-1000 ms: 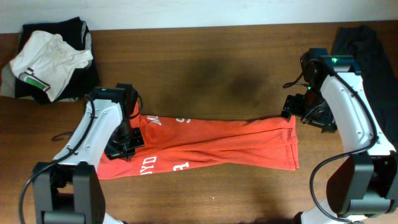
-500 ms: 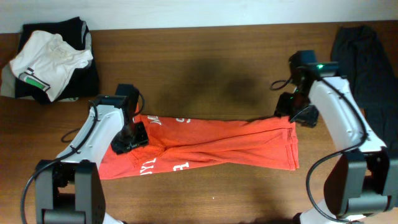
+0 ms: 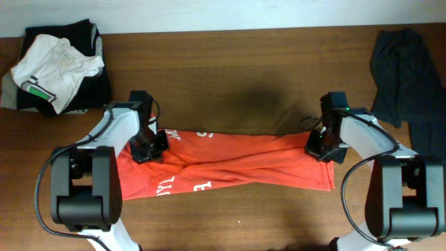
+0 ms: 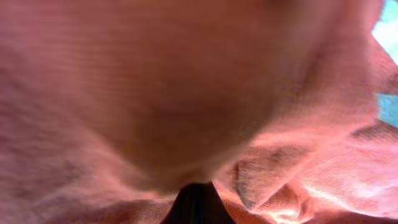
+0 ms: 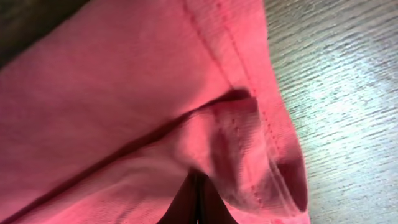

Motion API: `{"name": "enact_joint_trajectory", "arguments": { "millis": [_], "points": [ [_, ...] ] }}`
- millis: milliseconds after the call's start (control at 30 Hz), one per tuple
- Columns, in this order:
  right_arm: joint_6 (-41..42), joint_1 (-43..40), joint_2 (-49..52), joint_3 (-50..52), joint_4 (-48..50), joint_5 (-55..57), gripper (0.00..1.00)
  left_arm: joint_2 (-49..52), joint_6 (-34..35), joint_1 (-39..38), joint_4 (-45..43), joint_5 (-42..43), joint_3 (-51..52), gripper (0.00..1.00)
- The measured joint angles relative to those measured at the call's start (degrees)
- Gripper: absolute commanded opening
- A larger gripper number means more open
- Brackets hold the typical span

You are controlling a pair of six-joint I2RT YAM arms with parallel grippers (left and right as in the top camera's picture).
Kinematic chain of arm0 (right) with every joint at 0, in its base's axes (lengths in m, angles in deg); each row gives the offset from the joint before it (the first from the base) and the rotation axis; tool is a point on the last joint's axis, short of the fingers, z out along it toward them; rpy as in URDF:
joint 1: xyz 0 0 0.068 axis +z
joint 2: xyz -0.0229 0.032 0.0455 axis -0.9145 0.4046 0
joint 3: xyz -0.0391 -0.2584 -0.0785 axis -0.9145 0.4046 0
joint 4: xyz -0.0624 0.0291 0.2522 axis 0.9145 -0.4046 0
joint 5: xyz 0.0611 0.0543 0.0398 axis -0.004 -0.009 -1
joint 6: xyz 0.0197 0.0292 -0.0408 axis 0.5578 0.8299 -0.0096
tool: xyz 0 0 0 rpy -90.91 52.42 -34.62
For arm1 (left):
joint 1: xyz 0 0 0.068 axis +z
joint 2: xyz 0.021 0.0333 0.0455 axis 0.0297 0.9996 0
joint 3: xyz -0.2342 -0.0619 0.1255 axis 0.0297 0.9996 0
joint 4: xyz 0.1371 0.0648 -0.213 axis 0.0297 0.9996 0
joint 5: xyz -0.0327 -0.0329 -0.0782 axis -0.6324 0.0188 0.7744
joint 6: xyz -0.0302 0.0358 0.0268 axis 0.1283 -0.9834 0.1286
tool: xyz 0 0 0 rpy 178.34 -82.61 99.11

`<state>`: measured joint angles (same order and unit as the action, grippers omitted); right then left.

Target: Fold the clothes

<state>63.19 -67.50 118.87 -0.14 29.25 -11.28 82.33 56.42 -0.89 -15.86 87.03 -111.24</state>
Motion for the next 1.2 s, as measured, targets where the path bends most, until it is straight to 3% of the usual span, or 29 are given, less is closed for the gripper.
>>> {"name": "enact_joint_trajectory", "arguments": {
  "millis": [367, 533, 567, 600, 633, 667, 700, 733, 833, 1200],
  "points": [
    [-0.02, 0.00, 0.26, 1.36, 5.55, -4.26, 0.04, 0.57, 0.00, 15.37, 0.28, 2.99, -0.31, 0.02],
    [-1.81, 0.04, 1.60, -2.97, -3.23, -4.22, 0.04, 0.68, 0.00, 19.45, 1.11, 2.25, -0.50, 0.07],
    [-2.75, 0.00, 1.33, -6.14, -7.41, -4.02, 0.14, 0.92, 0.02, 20.33, 1.55, 0.96, -1.07, 0.15],
    [-3.50, 0.00, 1.31, -8.22, -9.05, -3.96, 0.54, 1.27, 0.07, 21.07, 2.08, -0.48, -1.90, 0.27],
    [-5.11, -0.09, 0.72, -12.72, -12.15, -3.45, 0.82, 1.64, 0.24, 21.40, 2.36, -1.99, -2.91, 0.45],
    [-5.68, -0.15, 0.31, -16.00, -14.49, -2.73, 0.98, 1.92, 0.26, 21.49, 2.54, -3.58, -3.80, 0.60],
    [-6.40, -0.35, -0.17, -17.53, -14.75, -2.34, 0.99, 2.08, 0.20, 21.49, 3.32, -4.31, -4.42, 0.92],
    [-7.43, -0.52, -0.35, -17.94, -14.60, -1.92, 0.99, 2.12, 0.20, 21.53, 4.76, -5.27, -5.70, 0.99],
    [-9.44, -0.72, -0.17, -16.35, -12.76, -2.71, 0.99, 0.00, 0.24, 21.70, 6.69, -6.29, -7.72, 0.99],
    [-12.66, -0.76, -0.02, 1.16, 3.17, -22.69, 0.99, -4.02, 0.22, 21.70, 10.01, -4.26, -7.93, 0.99]
  ]
}}
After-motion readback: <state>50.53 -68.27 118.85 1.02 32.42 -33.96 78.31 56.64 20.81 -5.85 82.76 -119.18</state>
